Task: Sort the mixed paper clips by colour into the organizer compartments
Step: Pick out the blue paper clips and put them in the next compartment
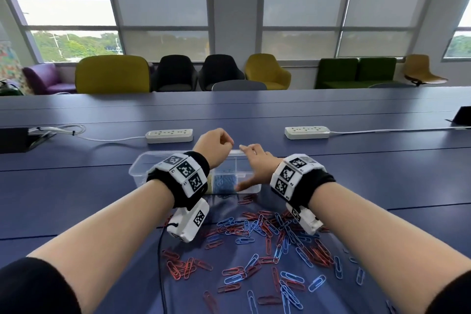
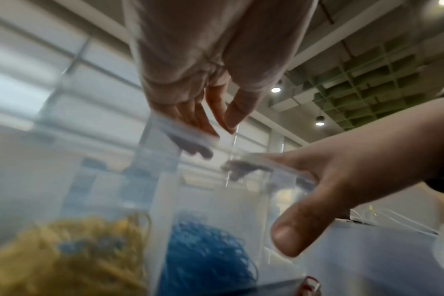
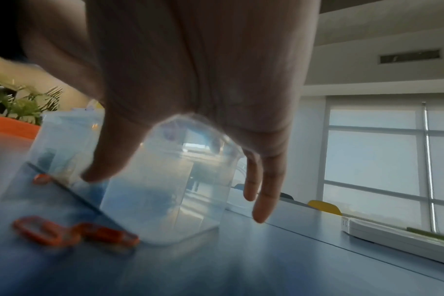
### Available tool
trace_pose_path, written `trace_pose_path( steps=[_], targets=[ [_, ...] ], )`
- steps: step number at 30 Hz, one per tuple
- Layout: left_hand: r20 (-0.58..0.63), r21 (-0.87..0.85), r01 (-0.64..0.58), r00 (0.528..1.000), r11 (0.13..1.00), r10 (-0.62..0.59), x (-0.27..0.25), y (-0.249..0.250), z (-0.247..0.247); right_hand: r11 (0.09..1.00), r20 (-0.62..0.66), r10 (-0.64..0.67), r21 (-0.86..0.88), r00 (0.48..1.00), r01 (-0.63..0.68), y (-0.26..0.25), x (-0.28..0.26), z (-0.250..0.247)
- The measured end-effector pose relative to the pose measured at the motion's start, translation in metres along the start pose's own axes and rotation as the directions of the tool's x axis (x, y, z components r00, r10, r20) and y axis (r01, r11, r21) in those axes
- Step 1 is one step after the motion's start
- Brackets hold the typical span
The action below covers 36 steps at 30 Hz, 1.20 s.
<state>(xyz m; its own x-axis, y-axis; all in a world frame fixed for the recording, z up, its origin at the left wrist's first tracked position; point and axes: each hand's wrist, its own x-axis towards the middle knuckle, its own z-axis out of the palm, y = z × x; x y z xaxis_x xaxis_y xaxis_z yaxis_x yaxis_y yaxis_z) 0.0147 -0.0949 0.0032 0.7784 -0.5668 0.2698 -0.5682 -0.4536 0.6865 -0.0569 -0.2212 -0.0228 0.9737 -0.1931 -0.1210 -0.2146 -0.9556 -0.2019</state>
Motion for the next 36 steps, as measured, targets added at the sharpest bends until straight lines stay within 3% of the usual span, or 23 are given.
trace_pose_path(
  steps=[3, 4, 6, 7, 9, 11, 15, 24, 32, 36],
  targets=[
    [0.012, 0.100, -0.150, 0.989, 0.984, 0.150, -0.028, 0.013, -0.021, 0.988, -0.063, -0.007, 0.156, 0.998, 0.017, 0.006, -0.016, -0.016],
    [0.070, 0.130, -0.212, 0.976, 0.968, 0.205, -0.039, 0.014, -0.026, 0.983, -0.136, -0.012, 0.181, 0.991, 0.037, 0.008, -0.025, -0.022],
    [0.311, 0.142, -0.322, 0.912, 0.936, 0.267, -0.066, 0.014, -0.033, 0.985, -0.220, -0.073, 0.138, 0.973, 0.106, 0.010, -0.050, -0.031],
    [0.465, 0.143, -0.345, 0.851, 0.928, 0.245, -0.080, 0.014, -0.033, 0.986, -0.196, -0.129, 0.083, 0.972, 0.148, 0.010, -0.066, -0.032],
    [0.676, 0.171, -0.365, 0.719, 0.915, 0.161, -0.107, 0.011, -0.028, 0.979, -0.003, -0.204, 0.002, 0.979, 0.204, 0.006, -0.101, -0.030],
    [0.743, 0.234, -0.376, 0.664, 0.896, 0.085, -0.126, 0.007, -0.016, 0.978, 0.202, -0.205, 0.001, 0.958, 0.209, 0.002, -0.130, -0.019],
    [0.729, 0.268, -0.372, 0.681, 0.889, 0.065, -0.138, 0.002, 0.000, 0.982, 0.314, -0.158, -0.045, 0.936, 0.181, -0.004, -0.157, 0.005],
    [0.676, 0.287, -0.428, 0.724, 0.857, 0.136, -0.138, 0.008, 0.000, 0.985, 0.274, -0.174, 0.036, 0.946, 0.171, -0.014, -0.167, 0.015],
    [0.655, 0.216, -0.438, 0.728, 0.873, 0.204, -0.140, 0.007, -0.001, 0.968, 0.211, -0.230, 0.151, 0.950, 0.201, -0.004, -0.164, 0.019],
    [0.699, 0.226, -0.464, 0.690, 0.857, 0.189, -0.139, 0.007, 0.003, 0.974, 0.161, -0.206, 0.129, 0.965, 0.186, 0.000, -0.163, 0.020]
  ],
)
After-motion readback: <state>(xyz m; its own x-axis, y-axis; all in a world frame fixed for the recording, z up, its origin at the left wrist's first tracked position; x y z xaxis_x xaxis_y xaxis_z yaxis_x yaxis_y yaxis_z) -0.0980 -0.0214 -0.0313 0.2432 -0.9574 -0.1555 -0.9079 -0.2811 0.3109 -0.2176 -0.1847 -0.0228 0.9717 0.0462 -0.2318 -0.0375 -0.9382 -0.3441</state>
